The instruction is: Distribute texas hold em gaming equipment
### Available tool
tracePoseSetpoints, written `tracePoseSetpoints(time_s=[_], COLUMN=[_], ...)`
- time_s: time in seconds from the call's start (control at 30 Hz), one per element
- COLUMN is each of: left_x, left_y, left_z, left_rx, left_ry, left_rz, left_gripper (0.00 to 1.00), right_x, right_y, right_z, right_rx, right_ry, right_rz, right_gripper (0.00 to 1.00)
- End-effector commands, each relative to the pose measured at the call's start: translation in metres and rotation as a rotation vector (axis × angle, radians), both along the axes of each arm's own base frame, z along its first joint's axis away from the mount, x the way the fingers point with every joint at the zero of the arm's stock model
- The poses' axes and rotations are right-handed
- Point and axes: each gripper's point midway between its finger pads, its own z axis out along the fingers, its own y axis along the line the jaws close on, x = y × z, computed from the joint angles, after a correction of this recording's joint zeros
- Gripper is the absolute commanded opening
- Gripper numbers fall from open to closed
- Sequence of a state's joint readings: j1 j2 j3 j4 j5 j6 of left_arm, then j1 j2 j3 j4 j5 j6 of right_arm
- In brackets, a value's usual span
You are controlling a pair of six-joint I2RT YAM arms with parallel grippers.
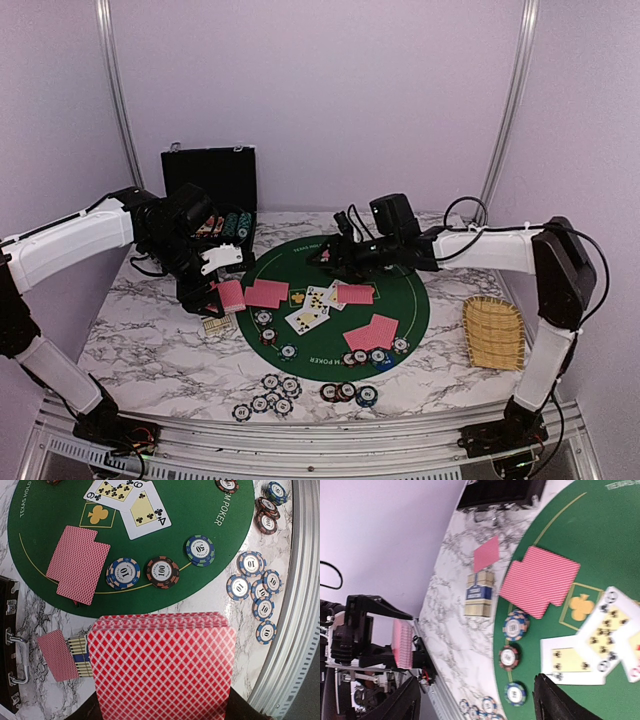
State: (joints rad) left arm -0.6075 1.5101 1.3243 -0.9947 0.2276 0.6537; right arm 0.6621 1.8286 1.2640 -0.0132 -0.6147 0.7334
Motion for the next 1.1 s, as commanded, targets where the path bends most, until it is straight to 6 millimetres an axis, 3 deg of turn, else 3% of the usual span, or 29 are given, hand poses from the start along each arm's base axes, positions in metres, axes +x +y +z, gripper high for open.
tracePoseSetpoints(time_s=[0.0, 0.17, 0.4, 0.77, 1.07], left_x=[-0.002, -0.001, -0.001, -0.001, -0.002], left_y=[-0.001, -0.004, -0.005, -0.006, -0.006], left_z=[0.011, 0.014, 0.015, 0.014, 0.018], left_rx=[-0.031, -0.045, -0.051, -0.054, -0.062], left_ry=[0.002, 0.000, 0.003, 0.007, -0.002], left_rz=[0.007, 0.007, 0.009, 0.009, 0.003], left_gripper=[0.00, 0.00, 0.00, 0.00, 0.00], right_x=[-0.031, -0.058, -0.081, -0.093, -0.089], right_y=[0.051, 0.089, 0.128, 0.166, 0.181], right_z=[0.027, 0.030, 0.026, 0.021, -0.002], right_rx=[0.199, 0.283, 0.351, 0.410, 0.374], right_ry=[0.048, 0.093, 0.143, 0.182, 0.230], right_rz=[0.096, 0.172, 0.237, 0.284, 0.279], right_gripper=[0.77, 0.79, 0.79, 0.80, 0.78])
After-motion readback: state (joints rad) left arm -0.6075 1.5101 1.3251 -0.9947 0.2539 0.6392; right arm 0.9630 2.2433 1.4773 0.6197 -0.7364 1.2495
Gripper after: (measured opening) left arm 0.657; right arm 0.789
